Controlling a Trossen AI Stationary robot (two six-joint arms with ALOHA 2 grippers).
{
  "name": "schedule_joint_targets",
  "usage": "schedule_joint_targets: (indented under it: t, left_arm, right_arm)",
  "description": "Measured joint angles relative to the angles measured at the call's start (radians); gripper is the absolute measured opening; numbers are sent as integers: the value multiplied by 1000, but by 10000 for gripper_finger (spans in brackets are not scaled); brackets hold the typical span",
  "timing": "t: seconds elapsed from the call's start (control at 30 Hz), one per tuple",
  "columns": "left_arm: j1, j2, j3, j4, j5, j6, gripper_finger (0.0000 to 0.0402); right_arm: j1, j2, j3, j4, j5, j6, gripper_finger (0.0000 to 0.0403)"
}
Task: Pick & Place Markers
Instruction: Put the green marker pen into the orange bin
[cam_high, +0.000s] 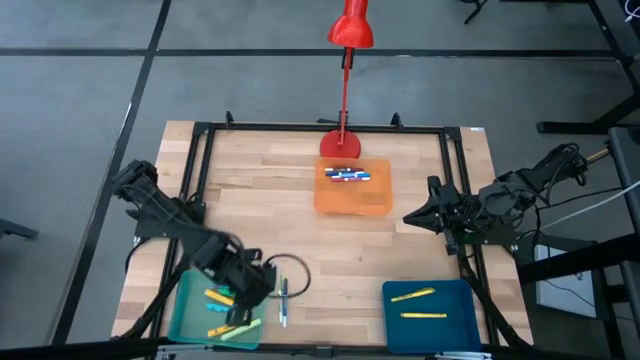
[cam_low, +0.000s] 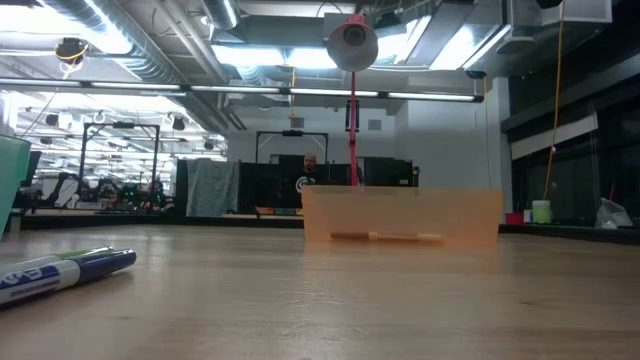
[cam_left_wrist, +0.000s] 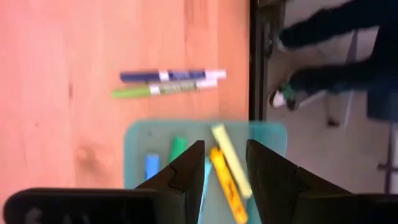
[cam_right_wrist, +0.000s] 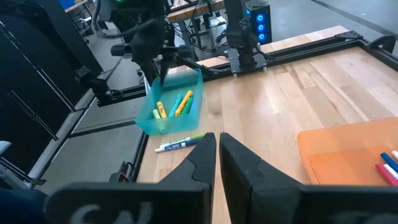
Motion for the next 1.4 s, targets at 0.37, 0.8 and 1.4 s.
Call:
schedule_joint_targets:
  t: [0.37, 0.8, 1.4]
  left_arm:
    - [136, 11, 22, 211, 1, 104, 103]
    - [171, 12, 22, 469, -25, 429, 102]
    - [232, 23, 22, 470, -92, 1044, 116]
  right_arm:
    - [0, 0, 0, -7, -2, 0, 23]
    - [0, 0, 0, -15, -2, -5, 23]
    - [0, 0, 0, -15, 0, 59, 23]
